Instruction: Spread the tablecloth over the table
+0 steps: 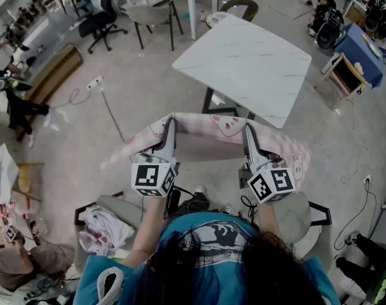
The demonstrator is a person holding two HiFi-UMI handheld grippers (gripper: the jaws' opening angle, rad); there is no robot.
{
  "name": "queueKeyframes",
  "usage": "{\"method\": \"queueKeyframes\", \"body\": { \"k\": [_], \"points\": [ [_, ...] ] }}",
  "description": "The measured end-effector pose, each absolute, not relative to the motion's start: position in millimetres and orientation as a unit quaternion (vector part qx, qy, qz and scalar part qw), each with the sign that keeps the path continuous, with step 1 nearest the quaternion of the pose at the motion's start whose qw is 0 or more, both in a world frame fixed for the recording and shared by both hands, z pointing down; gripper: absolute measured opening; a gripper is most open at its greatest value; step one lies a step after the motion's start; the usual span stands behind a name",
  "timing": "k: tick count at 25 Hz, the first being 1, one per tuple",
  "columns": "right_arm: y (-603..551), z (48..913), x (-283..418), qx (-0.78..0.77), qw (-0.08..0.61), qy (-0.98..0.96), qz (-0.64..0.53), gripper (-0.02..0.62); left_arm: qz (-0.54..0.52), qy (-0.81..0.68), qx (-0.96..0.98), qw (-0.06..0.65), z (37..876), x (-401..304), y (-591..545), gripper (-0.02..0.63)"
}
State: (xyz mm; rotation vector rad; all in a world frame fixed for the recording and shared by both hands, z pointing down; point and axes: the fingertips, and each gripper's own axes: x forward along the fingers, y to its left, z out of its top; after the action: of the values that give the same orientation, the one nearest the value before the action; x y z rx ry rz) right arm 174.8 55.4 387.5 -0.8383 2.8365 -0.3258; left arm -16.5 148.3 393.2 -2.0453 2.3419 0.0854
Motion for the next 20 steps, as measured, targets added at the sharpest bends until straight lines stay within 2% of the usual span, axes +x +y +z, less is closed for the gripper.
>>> {"method": "queueKeyframes", "body": {
  "k": [10, 20],
  "points": [
    [50.0, 402.6, 171.7, -0.28, 0.09, 0.942, -0.159, 0.072, 0.025, 0.742, -0.67, 0.013, 397.6, -19.5, 146.0, 0.046],
    [51.1, 409.6, 138.4, -0.27, 0.081, 0.944, -0.17, 0.071, 0.032, 0.742, -0.67, 0.001, 403.5, -51.3, 151.5, 0.046]
  ]
}}
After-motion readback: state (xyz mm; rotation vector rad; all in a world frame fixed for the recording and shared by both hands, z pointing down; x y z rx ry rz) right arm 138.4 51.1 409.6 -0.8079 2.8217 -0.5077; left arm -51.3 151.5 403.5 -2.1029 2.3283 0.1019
